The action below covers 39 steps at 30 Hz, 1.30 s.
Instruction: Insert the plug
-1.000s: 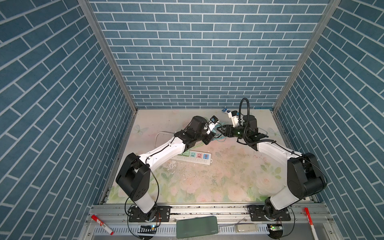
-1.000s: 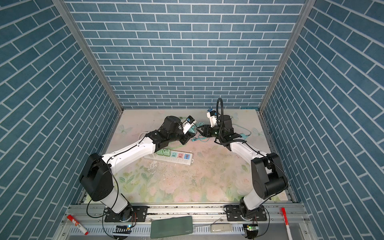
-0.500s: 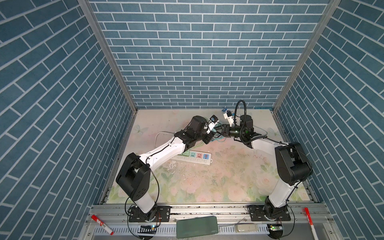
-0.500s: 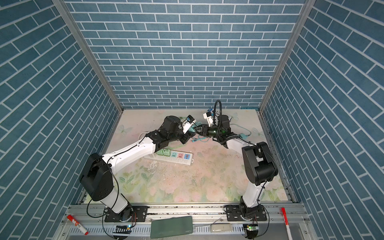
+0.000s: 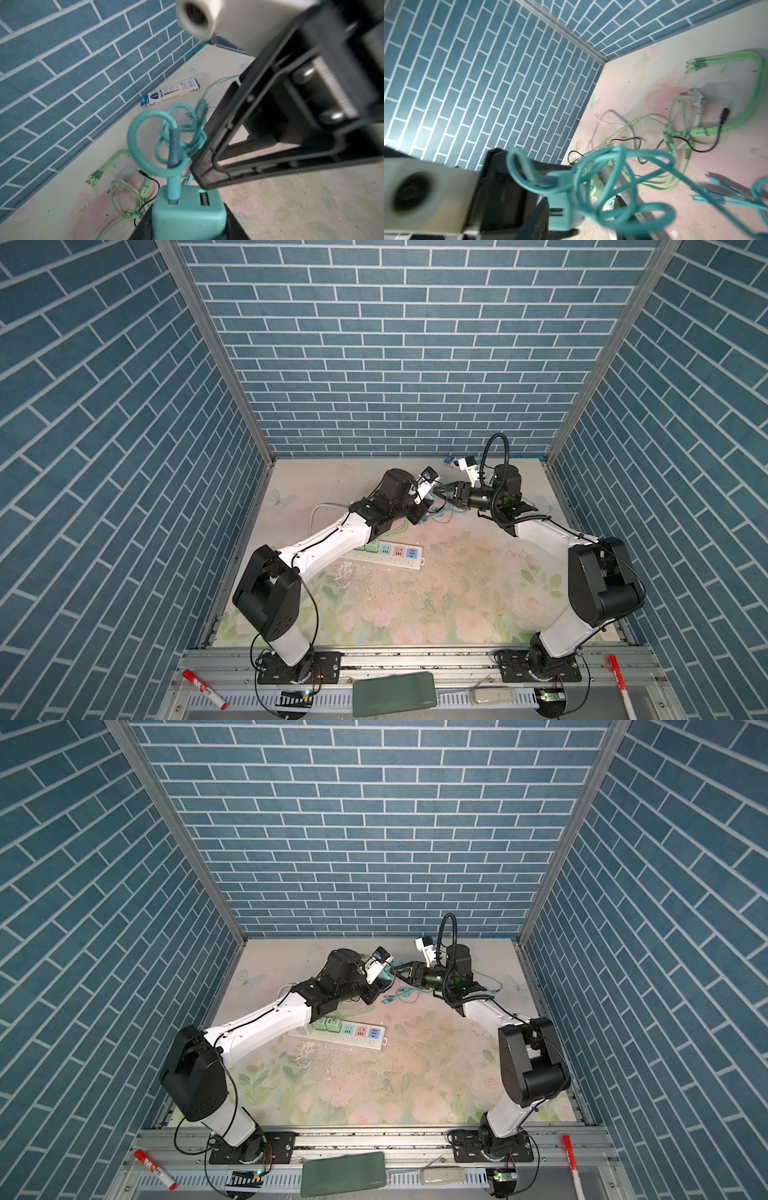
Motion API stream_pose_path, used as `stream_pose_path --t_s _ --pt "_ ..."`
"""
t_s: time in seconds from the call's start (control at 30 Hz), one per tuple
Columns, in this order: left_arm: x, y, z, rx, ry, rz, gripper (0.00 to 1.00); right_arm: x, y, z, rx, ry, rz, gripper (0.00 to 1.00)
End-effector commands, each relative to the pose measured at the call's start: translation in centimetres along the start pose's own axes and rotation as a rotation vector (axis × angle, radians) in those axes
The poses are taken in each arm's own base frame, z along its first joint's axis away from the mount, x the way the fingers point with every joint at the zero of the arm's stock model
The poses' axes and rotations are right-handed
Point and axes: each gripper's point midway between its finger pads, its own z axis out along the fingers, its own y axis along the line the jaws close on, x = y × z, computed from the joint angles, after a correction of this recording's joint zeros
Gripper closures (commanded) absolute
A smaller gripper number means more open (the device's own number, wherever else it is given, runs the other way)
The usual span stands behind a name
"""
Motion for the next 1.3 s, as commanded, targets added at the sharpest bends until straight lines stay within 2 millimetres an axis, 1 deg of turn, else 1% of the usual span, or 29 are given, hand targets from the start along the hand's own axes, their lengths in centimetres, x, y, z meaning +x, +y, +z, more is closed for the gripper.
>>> stream_pose_path --t_s 0.0,0.17,0.2,0.3,0.43,0.63,0.77,0.83,1.0,1.1,1.17,1.27 --pt "1.1 -0.4 0.5 0.01 0.037 0.008 0.84 1.0 3.4 0.0 -0.126 0.052 -0.052 0.49" --pt "1.0 -0.5 0.5 0.019 0.029 0.003 0.84 1.3 2.5 1.0 -0.131 0.083 -0.031 0.49" --pt "0.9 -0.4 0.4 0.015 0.026 0.003 0.85 1.4 1.8 1.1 -0.105 0.088 -0.018 0.5" --pt "0.9 -0.3 0.3 0.008 0.021 0.003 0.85 2.4 0.5 1.0 -0.025 0.106 -0.015 0.5" --pt "0.7 -0.2 0.1 0.0 0.016 0.008 0.84 3.2 -0.2 0.5 0.026 0.12 -0.025 0.52" --pt "0.3 -0.3 0.1 0.01 0.003 0.001 0.85 3.7 -1.1 0.8 0.1 0.148 -0.038 0.52" --pt "0.2 -0.7 0.0 0.028 -0.01 0.0 0.85 3.2 -0.6 1.1 0.087 0.152 -0.051 0.53" --pt "0.3 -0.7 0.1 0.03 -0.009 0.0 0.85 2.8 0.0 1.4 0.061 0.152 -0.059 0.53" --pt "0.1 -1.0 -0.1 0.044 -0.022 0.004 0.85 2.5 0.5 2.4 0.025 0.175 -0.056 0.54" --pt "0.0 -1.0 -0.1 0.045 -0.03 0.006 0.85 2.9 0.6 3.0 0.012 0.199 -0.045 0.54" --pt "0.0 -0.9 -0.1 0.039 -0.028 0.007 0.85 3.3 0.7 3.4 0.009 0.214 -0.043 0.57" --pt "0.1 -0.8 -0.1 0.03 -0.025 0.012 0.85 4.0 0.7 3.4 0.017 0.23 -0.048 0.58"
